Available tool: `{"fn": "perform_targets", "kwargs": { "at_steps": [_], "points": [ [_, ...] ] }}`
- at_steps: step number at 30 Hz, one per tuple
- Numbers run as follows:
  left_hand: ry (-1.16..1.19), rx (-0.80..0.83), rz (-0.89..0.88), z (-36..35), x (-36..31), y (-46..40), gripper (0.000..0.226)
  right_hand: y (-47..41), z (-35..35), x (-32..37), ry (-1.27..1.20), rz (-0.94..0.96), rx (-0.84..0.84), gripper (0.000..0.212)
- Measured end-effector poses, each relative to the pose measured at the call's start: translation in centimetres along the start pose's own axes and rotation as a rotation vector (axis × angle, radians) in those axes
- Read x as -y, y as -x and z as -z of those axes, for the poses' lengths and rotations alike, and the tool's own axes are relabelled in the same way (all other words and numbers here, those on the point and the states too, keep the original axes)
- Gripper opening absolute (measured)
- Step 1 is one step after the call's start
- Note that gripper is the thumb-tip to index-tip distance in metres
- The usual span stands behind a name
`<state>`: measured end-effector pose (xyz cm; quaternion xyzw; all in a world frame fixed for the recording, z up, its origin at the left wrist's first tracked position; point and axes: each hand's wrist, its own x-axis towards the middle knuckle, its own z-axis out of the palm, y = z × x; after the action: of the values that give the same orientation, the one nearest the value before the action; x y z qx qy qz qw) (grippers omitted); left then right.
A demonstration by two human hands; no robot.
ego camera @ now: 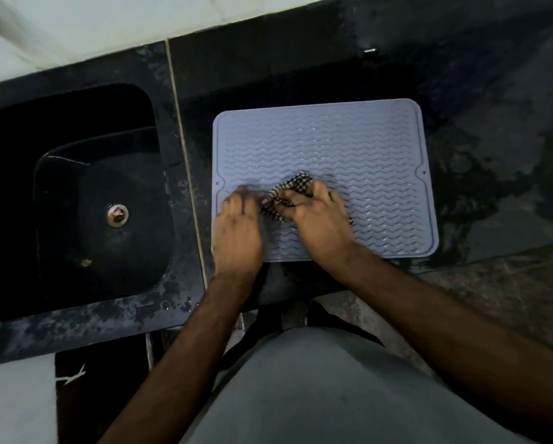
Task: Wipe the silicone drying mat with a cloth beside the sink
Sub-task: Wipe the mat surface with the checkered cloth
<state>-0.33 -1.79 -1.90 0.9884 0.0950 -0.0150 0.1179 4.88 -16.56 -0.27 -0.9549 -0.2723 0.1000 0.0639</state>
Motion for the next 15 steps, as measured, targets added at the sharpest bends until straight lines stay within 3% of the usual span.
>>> {"fn": "perform_targets", "kwargs": {
  "at_steps": [2,4,10,15],
  "points": [
    [0.242,0.006,-0.101,-0.8,-1.8,0.2,0.051,0.1,0.2,-0.3,-0.004,0.012,0.003,0.030],
    [0.401,0.026,-0.043,-1.7,-3.0,0.6,0.050,0.5,0.2,-1.1,0.007,0.015,-0.013,0.031],
    [0.160,0.031,-0.008,-2.7,-4.1,0.5,0.071,3.8,0.7,-7.5,0.041,-0.111,-0.010,0.045],
    [0.030,0.155,0.064,-2.2,-5.9,0.1,0.087,4.3,0.9,-8.4,0.059,-0.185,-0.040,0.047]
  ]
}}
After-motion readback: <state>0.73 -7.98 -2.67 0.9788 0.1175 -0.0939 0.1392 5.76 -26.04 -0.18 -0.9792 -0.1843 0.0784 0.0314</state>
